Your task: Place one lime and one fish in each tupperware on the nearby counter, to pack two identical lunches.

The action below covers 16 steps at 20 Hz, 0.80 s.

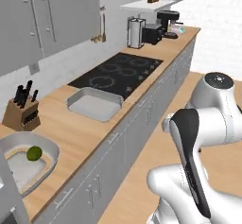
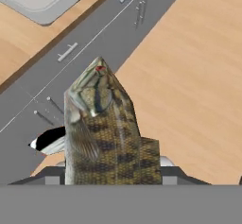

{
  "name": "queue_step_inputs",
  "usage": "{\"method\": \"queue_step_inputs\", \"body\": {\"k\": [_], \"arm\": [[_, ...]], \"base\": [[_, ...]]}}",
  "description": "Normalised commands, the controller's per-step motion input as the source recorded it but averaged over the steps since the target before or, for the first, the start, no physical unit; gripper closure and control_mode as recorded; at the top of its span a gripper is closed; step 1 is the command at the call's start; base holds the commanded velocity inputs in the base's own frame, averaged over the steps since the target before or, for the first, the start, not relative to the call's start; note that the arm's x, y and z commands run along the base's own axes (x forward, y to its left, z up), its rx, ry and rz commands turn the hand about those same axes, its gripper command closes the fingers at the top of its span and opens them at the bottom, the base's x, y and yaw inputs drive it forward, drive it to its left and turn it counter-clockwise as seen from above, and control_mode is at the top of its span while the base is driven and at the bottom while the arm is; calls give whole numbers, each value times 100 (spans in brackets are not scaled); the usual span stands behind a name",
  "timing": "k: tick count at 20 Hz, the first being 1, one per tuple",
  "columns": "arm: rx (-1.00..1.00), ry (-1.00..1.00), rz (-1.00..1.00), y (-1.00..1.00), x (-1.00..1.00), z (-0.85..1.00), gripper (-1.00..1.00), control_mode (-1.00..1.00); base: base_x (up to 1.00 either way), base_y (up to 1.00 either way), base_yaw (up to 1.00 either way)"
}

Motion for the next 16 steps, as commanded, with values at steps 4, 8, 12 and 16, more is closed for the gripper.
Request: {"method": "queue_step_inputs", "body": {"k": [4, 8, 12, 16], "arm": [[0, 0, 0, 0, 0, 0, 100, 100], [0, 0, 0, 0, 0, 0, 100, 100], [0, 0, 0, 0, 0, 0, 100, 100], [0, 0, 0, 0, 0, 0, 100, 100]], "base": [[95, -22, 74], [52, -25, 94], [32, -37, 95], [13, -83, 73]]}}
